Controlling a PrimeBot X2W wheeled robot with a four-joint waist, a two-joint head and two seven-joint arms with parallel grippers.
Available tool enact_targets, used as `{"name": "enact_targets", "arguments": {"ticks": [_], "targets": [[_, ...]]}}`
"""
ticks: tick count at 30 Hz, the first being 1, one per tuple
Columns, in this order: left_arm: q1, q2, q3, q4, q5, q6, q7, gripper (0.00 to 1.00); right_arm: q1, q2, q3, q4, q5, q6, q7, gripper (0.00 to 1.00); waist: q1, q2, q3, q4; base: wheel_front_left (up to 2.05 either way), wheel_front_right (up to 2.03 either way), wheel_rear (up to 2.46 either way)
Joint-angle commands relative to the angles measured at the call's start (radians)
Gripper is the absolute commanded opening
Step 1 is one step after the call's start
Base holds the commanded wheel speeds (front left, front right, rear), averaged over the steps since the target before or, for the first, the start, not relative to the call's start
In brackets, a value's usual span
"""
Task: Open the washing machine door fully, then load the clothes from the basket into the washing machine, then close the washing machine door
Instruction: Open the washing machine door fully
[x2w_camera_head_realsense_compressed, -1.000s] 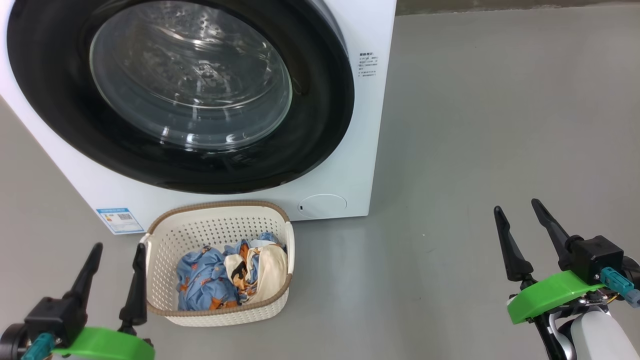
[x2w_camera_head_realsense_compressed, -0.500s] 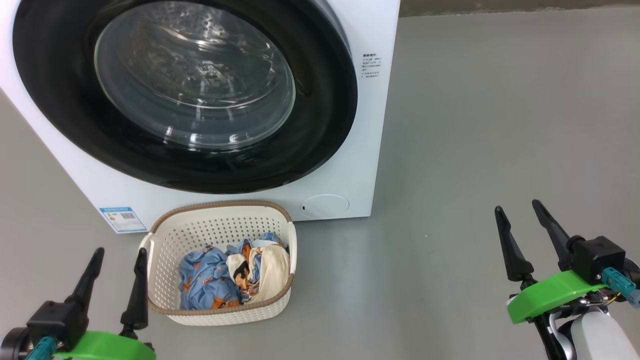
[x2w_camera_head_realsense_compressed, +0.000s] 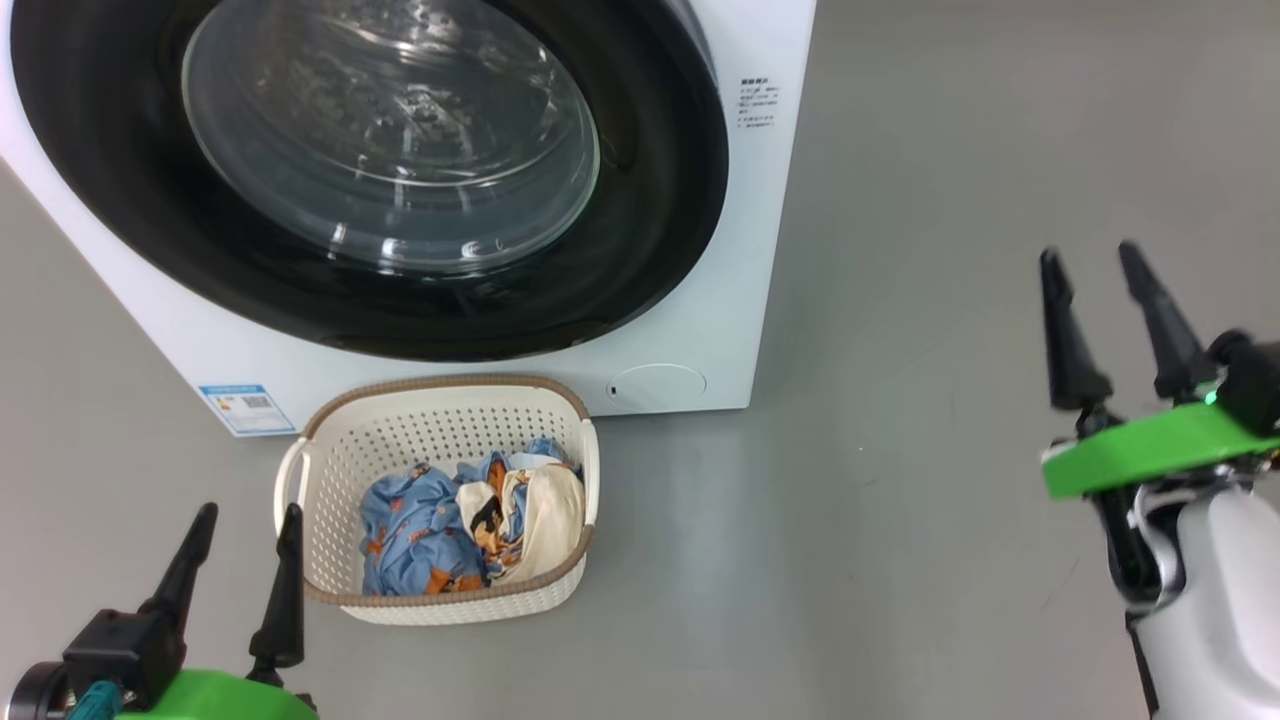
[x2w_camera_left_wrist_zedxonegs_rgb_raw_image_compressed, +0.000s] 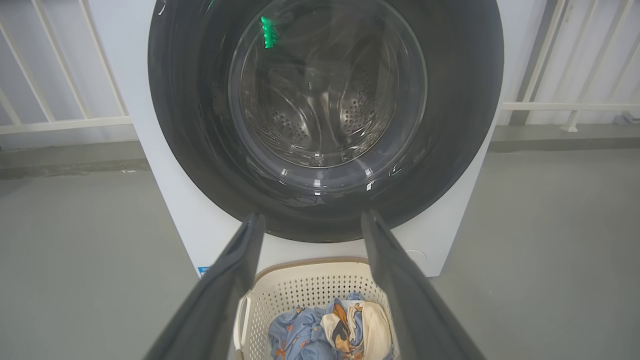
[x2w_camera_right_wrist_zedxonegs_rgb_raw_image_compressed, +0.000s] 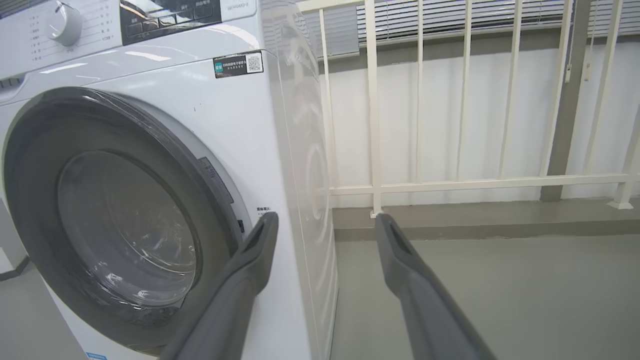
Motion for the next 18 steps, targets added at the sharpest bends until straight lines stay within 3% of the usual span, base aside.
{"name": "enact_targets", "arguments": {"ticks": [1,12,13,14,15,16,17,18], "targets": [[-0.026,0.020,0.032,-0.026,0.003,-0.002,-0.006,1.00,-0.039,0.003,0.013,-0.018,0.020,0.002,-0.012,1.00,0.0000,0.0000,0.007,0.004,0.00,0.00,0.00],[-0.047,0.027,0.019,-0.025,-0.005,-0.002,-0.006,1.00,-0.121,0.056,-0.073,0.076,0.282,0.002,-0.012,1.00,0.0000,0.0000,0.038,0.034,0.00,0.00,0.00],[-0.048,0.028,0.018,-0.025,-0.006,-0.002,-0.006,1.00,-0.125,0.059,-0.077,0.091,0.308,0.002,-0.012,0.95,0.0000,0.0000,0.041,0.037,0.00,0.00,0.00],[-0.049,0.028,0.018,-0.024,-0.006,-0.002,-0.006,1.00,-0.130,0.062,-0.081,0.106,0.336,0.002,-0.009,0.83,0.0000,0.0000,0.043,0.039,0.00,0.00,0.00],[-0.050,0.030,0.017,-0.023,-0.005,-0.002,-0.006,1.00,-0.136,0.062,-0.083,0.118,0.360,0.002,-0.007,0.44,0.0000,0.0000,0.045,0.041,0.00,0.00,0.00],[-0.051,0.030,0.016,-0.022,-0.005,-0.002,-0.006,1.00,-0.141,0.064,-0.087,0.131,0.385,0.002,-0.002,0.20,0.0000,0.0000,0.047,0.042,0.00,0.00,0.00],[-0.051,0.030,0.016,-0.022,-0.006,-0.002,-0.006,1.00,-0.146,0.064,-0.089,0.142,0.408,0.002,0.005,0.02,0.0000,0.0000,0.048,0.043,0.00,0.00,0.00],[-0.051,0.031,0.016,-0.022,-0.006,-0.002,-0.006,1.00,-0.151,0.062,-0.089,0.151,0.426,0.002,0.010,0.00,0.0000,0.0000,0.050,0.044,0.00,0.00,0.00]]}}
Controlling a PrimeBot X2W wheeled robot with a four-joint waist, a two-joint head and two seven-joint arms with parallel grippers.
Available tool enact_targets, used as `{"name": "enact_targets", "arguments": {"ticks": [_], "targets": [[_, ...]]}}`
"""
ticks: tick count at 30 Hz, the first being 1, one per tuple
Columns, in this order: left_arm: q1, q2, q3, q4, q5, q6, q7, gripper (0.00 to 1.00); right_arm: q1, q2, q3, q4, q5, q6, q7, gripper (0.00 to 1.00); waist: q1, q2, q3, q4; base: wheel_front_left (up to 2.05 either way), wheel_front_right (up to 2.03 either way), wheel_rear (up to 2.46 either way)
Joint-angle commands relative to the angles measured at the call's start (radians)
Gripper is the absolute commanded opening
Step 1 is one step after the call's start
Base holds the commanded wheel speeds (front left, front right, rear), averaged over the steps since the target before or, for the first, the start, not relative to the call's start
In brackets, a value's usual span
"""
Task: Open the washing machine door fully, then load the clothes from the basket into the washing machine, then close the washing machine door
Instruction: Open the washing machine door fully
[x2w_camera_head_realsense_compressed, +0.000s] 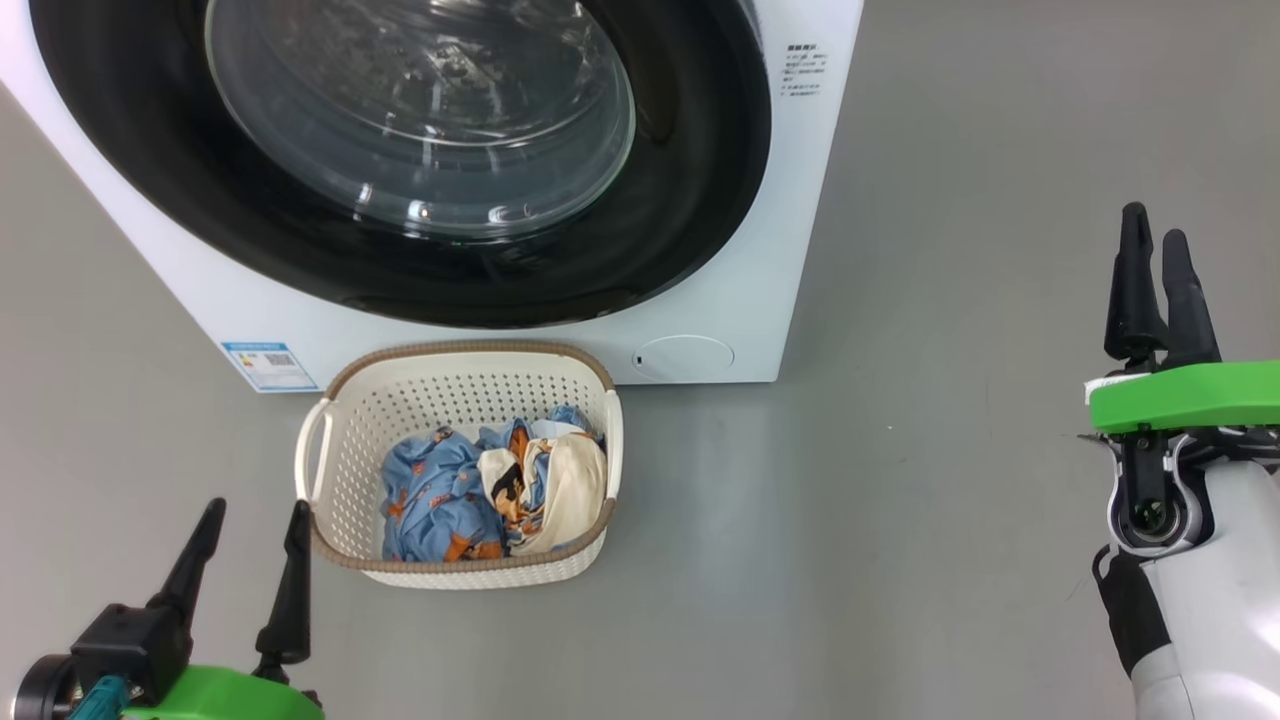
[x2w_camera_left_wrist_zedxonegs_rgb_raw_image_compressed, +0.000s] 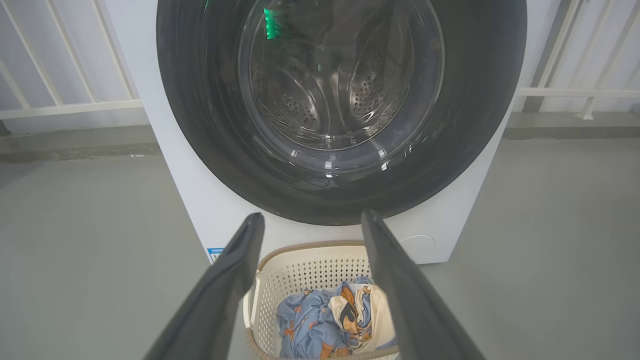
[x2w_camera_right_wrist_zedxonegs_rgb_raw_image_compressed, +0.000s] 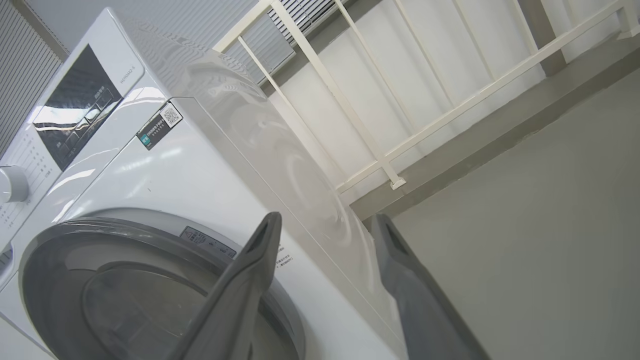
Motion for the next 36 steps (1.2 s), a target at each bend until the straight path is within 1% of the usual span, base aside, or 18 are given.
{"name": "enact_targets", "arguments": {"ticks": [1,5,12,23,28,36], "targets": [[-0.044,0.026,0.032,-0.022,-0.004,-0.002,-0.006,1.00,-0.037,0.003,0.022,-0.015,0.021,0.002,0.007,0.00,0.0000,0.0000,0.004,0.003,0.00,0.00,0.00],[-0.045,0.024,0.033,-0.020,-0.006,-0.002,-0.006,1.00,-0.056,-0.003,0.017,0.022,0.087,0.002,0.031,0.00,0.0000,0.0000,0.009,0.004,0.00,0.00,0.00],[-0.052,0.018,0.033,-0.019,-0.007,-0.002,-0.006,1.00,-0.105,-0.002,-0.023,0.076,0.214,0.002,0.093,0.00,0.0000,0.0000,0.024,0.006,0.00,0.00,0.00],[-0.077,0.011,0.017,-0.018,-0.013,-0.002,-0.006,1.00,-0.241,-0.021,-0.088,0.204,0.320,0.002,0.262,0.00,0.0000,0.0000,0.067,0.023,0.00,0.00,0.00],[-0.085,0.008,0.010,-0.019,-0.015,-0.002,-0.006,1.00,-0.313,-0.021,-0.129,0.271,0.368,0.002,0.372,0.00,0.0000,0.0000,0.081,0.037,0.00,0.00,0.00],[-0.106,0.003,-0.002,-0.022,-0.020,-0.002,-0.006,1.00,-0.433,-0.014,-0.199,0.327,0.434,0.002,0.491,0.00,0.0000,0.0000,0.117,0.070,0.00,0.00,0.00]]}}
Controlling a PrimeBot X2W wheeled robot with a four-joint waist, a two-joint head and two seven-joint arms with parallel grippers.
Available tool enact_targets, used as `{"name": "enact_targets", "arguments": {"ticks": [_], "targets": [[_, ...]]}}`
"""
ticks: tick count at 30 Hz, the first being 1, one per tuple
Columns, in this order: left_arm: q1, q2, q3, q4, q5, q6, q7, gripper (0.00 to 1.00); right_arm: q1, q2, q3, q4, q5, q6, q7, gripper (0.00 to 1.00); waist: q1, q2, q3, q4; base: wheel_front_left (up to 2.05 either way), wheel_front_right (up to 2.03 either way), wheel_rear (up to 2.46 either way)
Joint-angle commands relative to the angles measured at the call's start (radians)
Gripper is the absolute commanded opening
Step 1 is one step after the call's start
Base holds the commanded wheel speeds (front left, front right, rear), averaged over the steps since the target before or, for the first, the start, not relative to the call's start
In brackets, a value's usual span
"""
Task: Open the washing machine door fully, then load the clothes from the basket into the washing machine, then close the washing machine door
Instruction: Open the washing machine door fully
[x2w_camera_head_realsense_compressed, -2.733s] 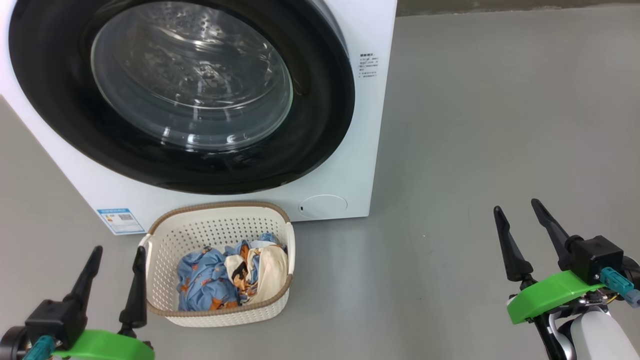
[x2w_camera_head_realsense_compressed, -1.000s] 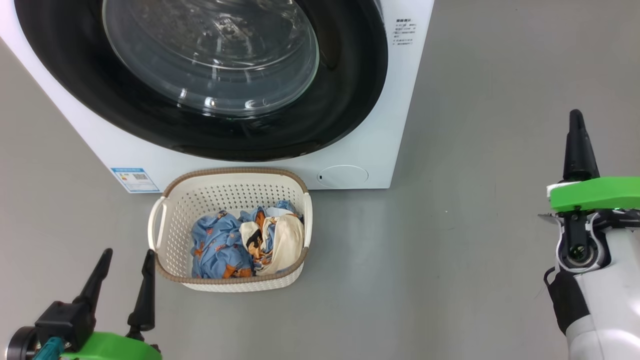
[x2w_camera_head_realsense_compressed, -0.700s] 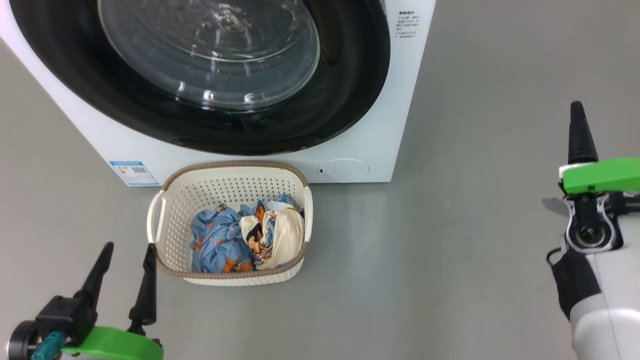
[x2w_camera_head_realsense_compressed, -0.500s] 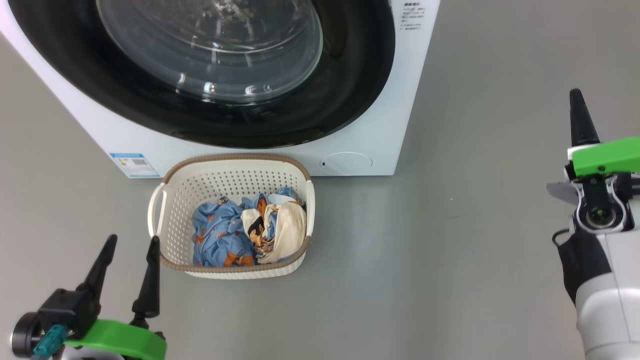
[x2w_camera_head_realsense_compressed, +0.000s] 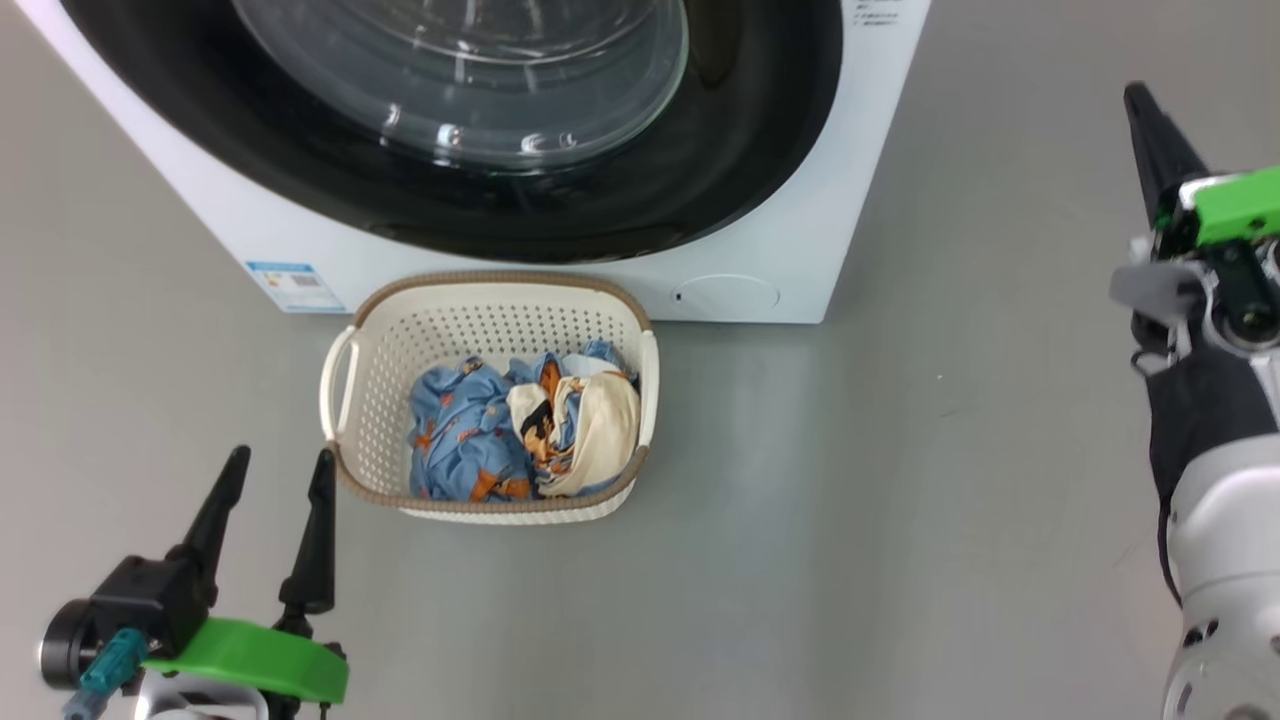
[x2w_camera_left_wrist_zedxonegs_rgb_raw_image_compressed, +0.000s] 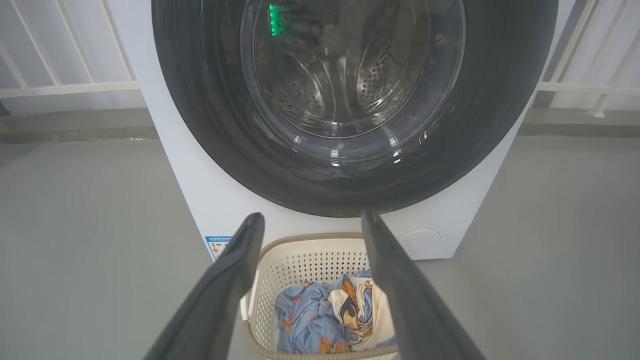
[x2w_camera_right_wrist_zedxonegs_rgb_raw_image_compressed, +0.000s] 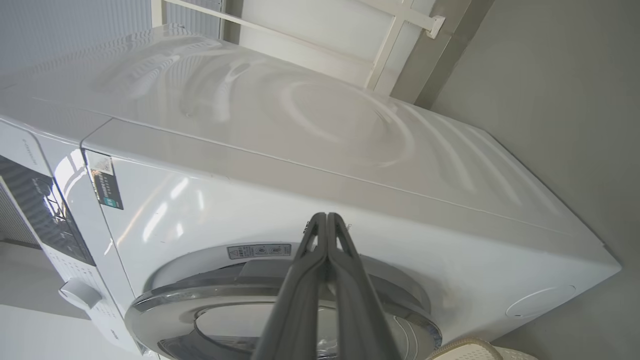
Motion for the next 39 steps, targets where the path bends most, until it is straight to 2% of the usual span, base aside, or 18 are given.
{"name": "enact_targets", "arguments": {"ticks": [1,8,16,28,39], "targets": [[-0.037,0.019,0.030,-0.026,-0.007,-0.002,-0.006,1.00,-0.050,0.008,0.003,-0.015,0.012,0.002,0.020,0.00,0.0000,-0.0001,0.018,0.016,0.00,0.00,0.00],[-0.054,0.012,0.016,-0.029,-0.015,-0.002,-0.006,1.00,-0.121,0.013,-0.030,0.020,0.014,0.002,0.064,0.00,0.0000,-0.0001,0.053,0.042,0.00,0.00,0.00],[-0.073,0.005,0.001,-0.035,-0.025,-0.002,-0.006,1.00,-0.229,0.027,-0.062,0.073,0.020,0.002,0.162,0.00,0.0000,-0.0001,0.093,0.065,0.00,0.00,0.00],[-0.110,-0.007,-0.014,-0.072,-0.038,-0.002,-0.006,1.00,-0.393,0.009,-0.078,0.185,-0.082,0.002,0.254,0.00,0.0000,-0.0001,0.160,0.102,0.00,0.00,0.00],[-0.133,-0.021,-0.019,-0.076,-0.048,-0.002,-0.006,1.00,-0.446,0.010,-0.105,0.233,-0.154,0.002,0.273,0.00,0.0000,-0.0001,0.218,0.127,0.00,0.00,0.00]]}}
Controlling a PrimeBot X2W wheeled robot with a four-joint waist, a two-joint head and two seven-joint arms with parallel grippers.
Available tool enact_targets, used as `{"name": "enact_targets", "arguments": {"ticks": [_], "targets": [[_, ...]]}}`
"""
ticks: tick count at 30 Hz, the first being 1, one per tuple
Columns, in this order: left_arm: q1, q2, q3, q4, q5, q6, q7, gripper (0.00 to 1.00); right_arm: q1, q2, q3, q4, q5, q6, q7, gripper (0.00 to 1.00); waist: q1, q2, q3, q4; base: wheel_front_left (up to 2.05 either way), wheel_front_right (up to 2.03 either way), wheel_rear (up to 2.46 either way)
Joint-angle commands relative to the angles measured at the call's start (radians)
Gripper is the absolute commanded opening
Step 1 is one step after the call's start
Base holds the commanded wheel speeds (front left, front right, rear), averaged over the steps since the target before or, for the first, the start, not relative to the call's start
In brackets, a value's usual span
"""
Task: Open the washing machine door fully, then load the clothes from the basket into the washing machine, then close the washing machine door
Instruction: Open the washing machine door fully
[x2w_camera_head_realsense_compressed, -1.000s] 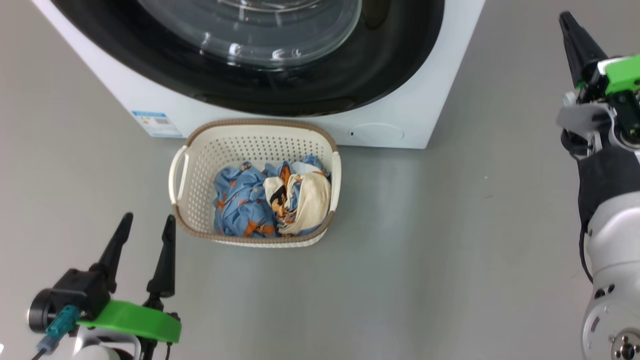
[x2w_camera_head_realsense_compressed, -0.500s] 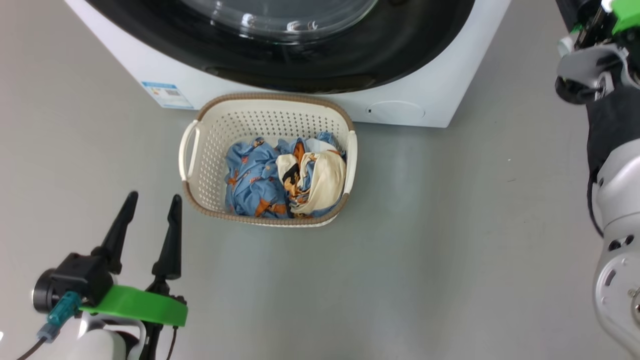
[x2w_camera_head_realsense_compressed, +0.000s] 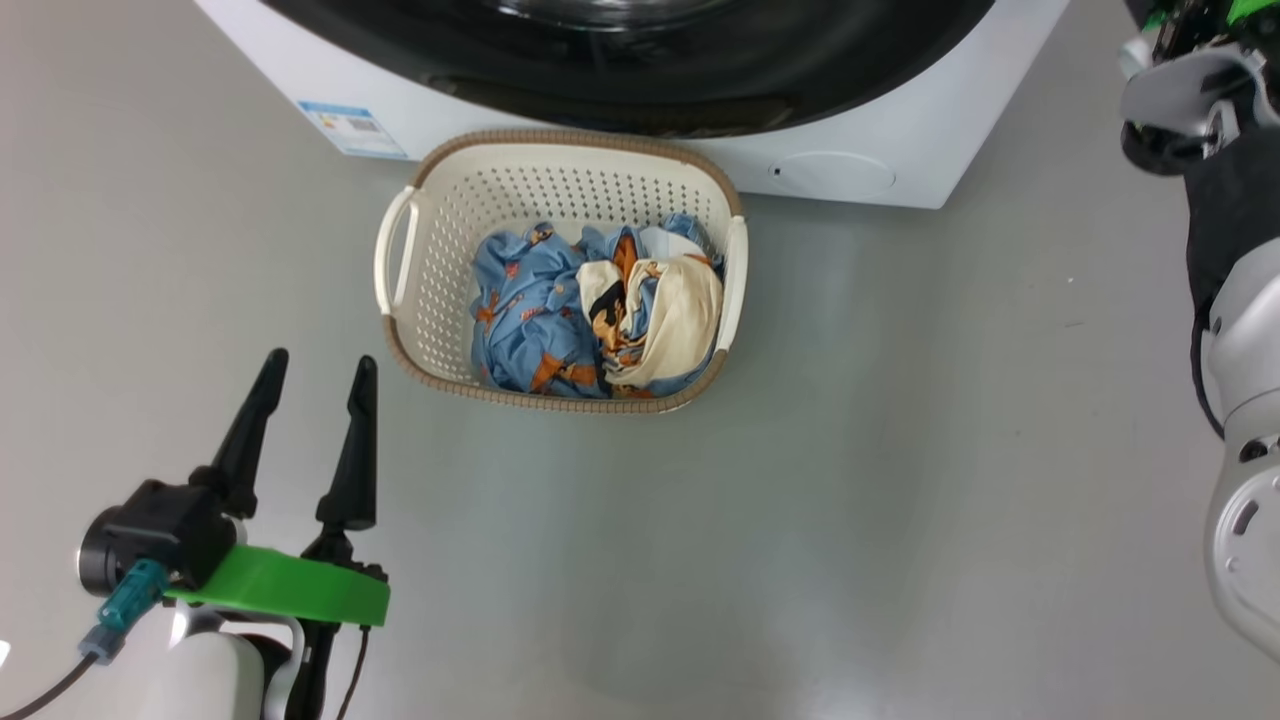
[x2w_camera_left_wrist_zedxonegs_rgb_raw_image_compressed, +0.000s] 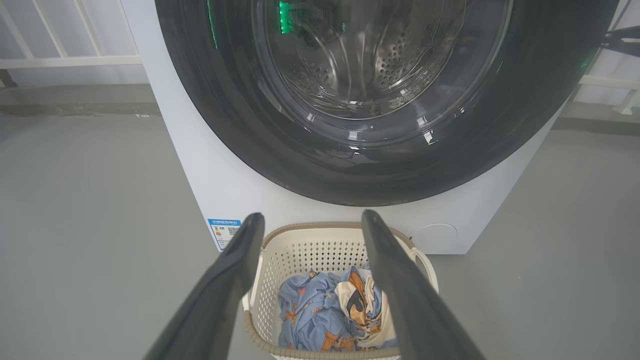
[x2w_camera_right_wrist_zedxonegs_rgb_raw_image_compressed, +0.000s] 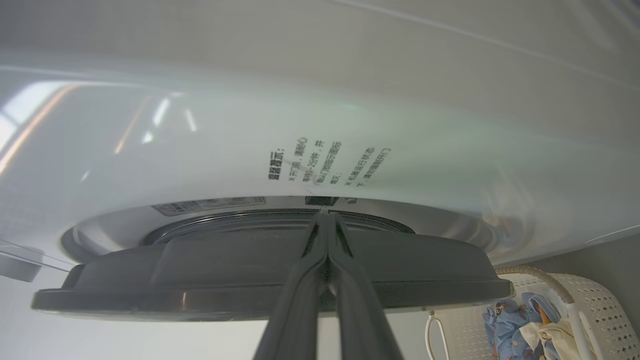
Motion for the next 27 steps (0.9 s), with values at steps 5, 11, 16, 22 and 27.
{"name": "enact_targets", "arguments": {"ticks": [5,11,16,22,27], "targets": [[-0.037,0.016,0.031,-0.033,-0.018,-0.002,-0.006,1.00,-0.070,0.024,-0.012,-0.018,-0.035,0.002,0.010,0.00,0.0000,-0.0001,0.037,0.015,0.00,0.00,0.00],[-0.061,0.010,0.026,-0.034,-0.023,-0.002,-0.006,1.00,-0.087,0.030,-0.022,-0.009,-0.072,0.002,0.019,0.00,0.0000,-0.0001,0.060,0.023,0.00,0.00,0.00],[-0.071,0.008,0.020,-0.034,-0.026,-0.002,-0.006,1.00,-0.100,0.035,-0.033,-0.011,-0.092,0.002,0.021,0.00,0.0000,-0.0001,0.075,0.031,0.00,0.00,0.00],[-0.086,0.002,0.013,-0.034,-0.033,-0.002,-0.006,1.00,-0.119,0.037,-0.054,-0.008,-0.124,0.002,0.019,0.00,0.0000,-0.0001,0.093,0.048,0.00,0.00,0.00],[-0.088,-0.002,0.009,-0.031,-0.038,-0.002,-0.006,1.00,-0.133,0.039,-0.073,0.008,-0.154,0.002,0.017,0.00,0.0000,-0.0001,0.097,0.063,0.00,0.00,0.00]]}}
